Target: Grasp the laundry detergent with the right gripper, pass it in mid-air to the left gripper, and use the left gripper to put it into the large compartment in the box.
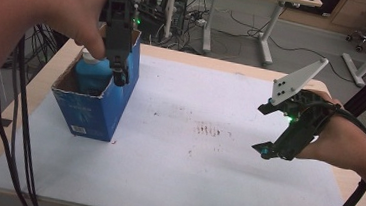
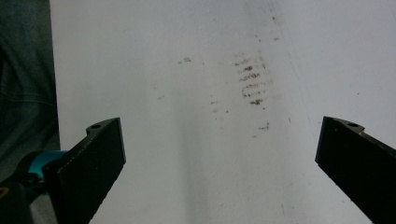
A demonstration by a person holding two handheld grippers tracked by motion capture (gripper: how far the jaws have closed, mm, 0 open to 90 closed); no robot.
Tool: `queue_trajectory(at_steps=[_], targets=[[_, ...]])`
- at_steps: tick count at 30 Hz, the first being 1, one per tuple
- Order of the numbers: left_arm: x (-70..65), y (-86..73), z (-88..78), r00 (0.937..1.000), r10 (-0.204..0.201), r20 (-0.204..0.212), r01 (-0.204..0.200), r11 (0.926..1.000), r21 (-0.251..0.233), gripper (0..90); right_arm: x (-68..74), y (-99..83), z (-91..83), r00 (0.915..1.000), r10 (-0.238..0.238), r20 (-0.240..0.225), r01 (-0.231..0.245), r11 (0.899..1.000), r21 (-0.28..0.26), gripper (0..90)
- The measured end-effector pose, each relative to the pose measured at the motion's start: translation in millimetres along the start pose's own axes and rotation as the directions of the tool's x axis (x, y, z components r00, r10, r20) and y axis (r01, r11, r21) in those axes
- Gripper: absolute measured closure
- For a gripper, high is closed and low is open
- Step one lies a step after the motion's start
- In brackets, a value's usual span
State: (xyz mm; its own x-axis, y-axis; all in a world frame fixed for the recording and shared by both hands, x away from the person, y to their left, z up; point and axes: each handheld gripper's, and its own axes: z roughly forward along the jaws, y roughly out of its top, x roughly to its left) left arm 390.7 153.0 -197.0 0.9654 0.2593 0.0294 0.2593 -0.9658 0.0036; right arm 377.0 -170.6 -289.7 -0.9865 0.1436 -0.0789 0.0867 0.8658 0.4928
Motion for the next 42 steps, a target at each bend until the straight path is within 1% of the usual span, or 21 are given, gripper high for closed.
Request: queue_trajectory(at_steps=[2, 4, 7, 10, 12, 13, 14, 15, 17, 18, 19, 20, 21, 22, 24, 26, 28, 32, 34, 39, 42], targets=[[-2.8, 5.7, 4.3, 0.9996, 0.024, 0.012, -0.024, 0.9997, -0.002, 10.0, -0.8, 0.5, -0.8, 1.0, -0.003, 0.001, 0.003, 1.0, 0.02, 0.6], [-6.5, 11.3, 9.8, 0.9991, 0.038, 0.02, -0.038, 0.9993, 0.0, 9.9, -1.9, 1.0, -0.3, 0.9999, -0.013, 0.001, 0.013, 0.999, 0.041, 0.7], [-11.4, 19.3, 18.4, 0.9977, 0.059, 0.033, -0.059, 0.9983, 0.001, 6.8, -3.2, 0.9, 2.6, 0.9996, -0.027, -0.003, 0.027, 0.997, 0.078, 0.6], [-14.9, 26.3, 25.9, 0.9958, 0.077, 0.05, -0.077, 0.9971, -0.002, 6.8, -5.7, 0.3, 5.2, 0.9995, -0.031, -0.009, 0.032, 0.994, 0.101, 0.6], [-16.0, 28.9, 29.0, 0.9953, 0.08, 0.054, -0.08, 0.9968, -0.001, 6.8, -6.6, 0.0, 5.9, 0.9994, -0.033, -0.011, 0.034, 0.993, 0.109, 0.6], [-16.8, 32.1, 32.7, 0.9945, 0.087, 0.059, -0.087, 0.9962, 0.0, 6.8, -8.4, -1.6, 7.8, 0.9992, -0.032, -0.023, 0.035, 0.99, 0.14, 0.6], [-16.7, 33.5, 33.9, 0.9937, 0.095, 0.06, -0.095, 0.9954, 0.0, 6.8, -8.4, -1.6, 7.8, 0.9992, -0.032, -0.023, 0.035, 0.99, 0.14, 0.6], [-16.9, 35.0, 35.3, 0.9933, 0.097, 0.063, -0.097, 0.9953, 0.001, 5.8, -9.9, -3.4, 8.7, 0.9992, -0.032, -0.025, 0.035, 0.987, 0.156, 0.7], [-17.4, 37.0, 38.2, 0.993, 0.097, 0.067, -0.097, 0.9953, -0.001, 4.5, -12.5, -6.4, 9.5, 0.999, -0.031, -0.031, 0.036, 0.985, 0.17, 0.7], [-17.4, 38.3, 39.9, 0.9914, 0.108, 0.074, -0.108, 0.9941, 0.0, 4.5, -13.5, -8.7, 10.1, 0.9991, -0.024, -0.034, 0.03, 0.982, 0.188, 0.7], [-17.4, 39.3, 41.6, 0.9905, 0.116, 0.074, -0.116, 0.9933, -0.006, 4.5, -13.5, -8.7, 10.1, 0.9991, -0.024, -0.034, 0.03, 0.982, 0.188, 0.7], [-17.1, 40.7, 43.7, 0.9902, 0.119, 0.073, -0.119, 0.9928, -0.009, 4.2, -14.4, -10.5, 11.1, 0.9992, -0.022, -0.034, 0.028, 0.978, 0.206, 0.7], [-17.1, 40.7, 43.7, 0.9902, 0.119, 0.073, -0.119, 0.9928, -0.009, 2.1, -14.4, -10.5, 11.1, 0.9992, -0.022, -0.034, 0.028, 0.978, 0.206, 0.7], [-16.7, 42.9, 49.1, 0.9895, 0.119, 0.082, -0.118, 0.9929, -0.017, 2.1, -15.2, -15.6, 17.4, 0.9987, -0.037, -0.035, 0.045, 0.962, 0.271, 0.6], [-16.2, 44.1, 52.7, 0.9887, 0.121, 0.089, -0.12, 0.9926, -0.014, 1.7, -16.8, -19.1, 21.3, 0.9985, -0.04, -0.038, 0.049, 0.949, 0.311, 0.6], [-15.6, 44.6, 55.0, 0.9876, 0.127, 0.092, -0.126, 0.9919, -0.013, 1.7, -19.8, -22.4, 22.9, 0.9985, -0.035, -0.042, 0.047, 0.943, 0.331, 0.7], [-14.9, 45.0, 55.4, 0.988, 0.127, 0.088, -0.126, 0.9919, -0.016, 1.6, -22.7, -25.2, 23.1, 0.9986, -0.028, -0.045, 0.042, 0.94, 0.34, 0.6], [-14.4, 45.5, 54.2, 0.9876, 0.129, 0.09, -0.127, 0.9916, -0.025, 1.6, -26.6, -27.6, 22.6, 0.9986, -0.027, -0.046, 0.041, 0.94, 0.339, 0.7], [-14.8, 45.5, 54.0, 0.9876, 0.128, 0.09, -0.126, 0.9916, -0.028, 1.7, -27.1, -27.3, 22.6, 0.9985, -0.025, -0.048, 0.04, 0.941, 0.335, 0.6], [-15.2, 45.9, 54.4, 0.9876, 0.129, 0.09, -0.128, 0.9916, -0.022, 1.6, -25.4, -25.3, 24.4, 0.9981, -0.035, -0.051, 0.051, 0.939, 0.341, 0.7], [-15.7, 46.9, 53.9, 0.9875, 0.132, 0.085, -0.131, 0.9912, -0.016, 1.7, -24.5, -23.9, 24.2, 0.9978, -0.036, -0.055, 0.053, 0.94, 0.337, 0.7]])
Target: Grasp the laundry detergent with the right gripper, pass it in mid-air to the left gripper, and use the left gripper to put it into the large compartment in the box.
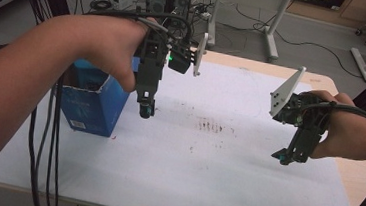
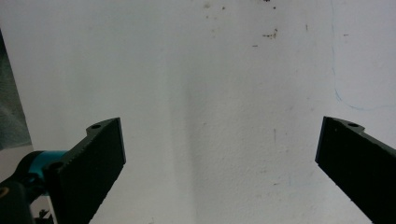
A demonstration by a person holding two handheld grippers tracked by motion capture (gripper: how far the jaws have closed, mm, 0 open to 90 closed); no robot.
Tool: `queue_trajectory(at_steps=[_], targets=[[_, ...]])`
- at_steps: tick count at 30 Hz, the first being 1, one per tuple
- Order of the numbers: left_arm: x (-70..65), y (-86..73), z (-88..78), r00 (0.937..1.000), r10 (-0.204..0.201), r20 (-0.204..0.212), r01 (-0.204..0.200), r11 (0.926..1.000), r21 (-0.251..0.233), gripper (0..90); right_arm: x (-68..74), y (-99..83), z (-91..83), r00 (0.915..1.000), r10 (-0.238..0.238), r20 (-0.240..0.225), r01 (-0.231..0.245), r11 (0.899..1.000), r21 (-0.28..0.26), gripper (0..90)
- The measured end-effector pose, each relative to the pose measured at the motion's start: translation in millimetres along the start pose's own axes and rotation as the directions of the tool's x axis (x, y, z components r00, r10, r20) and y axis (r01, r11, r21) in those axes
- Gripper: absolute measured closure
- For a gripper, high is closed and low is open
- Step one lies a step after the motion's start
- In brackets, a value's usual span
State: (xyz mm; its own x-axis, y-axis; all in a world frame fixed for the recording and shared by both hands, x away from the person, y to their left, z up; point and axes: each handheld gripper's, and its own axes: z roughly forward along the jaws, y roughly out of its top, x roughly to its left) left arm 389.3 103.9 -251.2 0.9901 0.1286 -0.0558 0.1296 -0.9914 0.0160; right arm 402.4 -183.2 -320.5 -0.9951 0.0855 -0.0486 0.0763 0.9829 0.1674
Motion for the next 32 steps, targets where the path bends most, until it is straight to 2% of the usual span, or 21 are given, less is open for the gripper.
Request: queue_trajectory(at_steps=[12, 13, 19, 28, 32], targets=[[-0.3, 6.2, -2.7, 0.9999, 0.008, -0.007, -0.008, 0.9999, 0.007, 1.6, -0.9, -3.0, -1.2, 1.0, 0.001, -0.006, -0.001, 1.0, 0.001, 0.6], [-0.6, 7.0, -3.0, 1.0, 0.0, -0.006, 0.0, 1.0, 0.007, 1.7, -1.1, -2.8, -1.7, 1.0, -0.007, -0.005, 0.007, 1.0, 0.004, 0.7], [-0.2, 10.2, -2.0, 0.9999, 0.013, -0.005, -0.013, 0.9999, 0.01, 1.7, -0.6, -2.5, -3.6, 1.0, -0.007, -0.004, 0.007, 1.0, 0.001, 0.7], [2.4, 11.5, -0.8, 1.0, 0.003, -0.005, -0.003, 0.9999, 0.012, 1.7, -1.5, -4.0, -4.1, 1.0, -0.006, 0.0, 0.006, 1.0, 0.0, 0.7], [2.9, 10.9, -1.8, 1.0, 0.002, -0.006, -0.002, 1.0, 0.006, 1.7, -1.5, -4.3, -6.7, 1.0, -0.002, 0.006, 0.002, 1.0, -0.017, 0.7]])
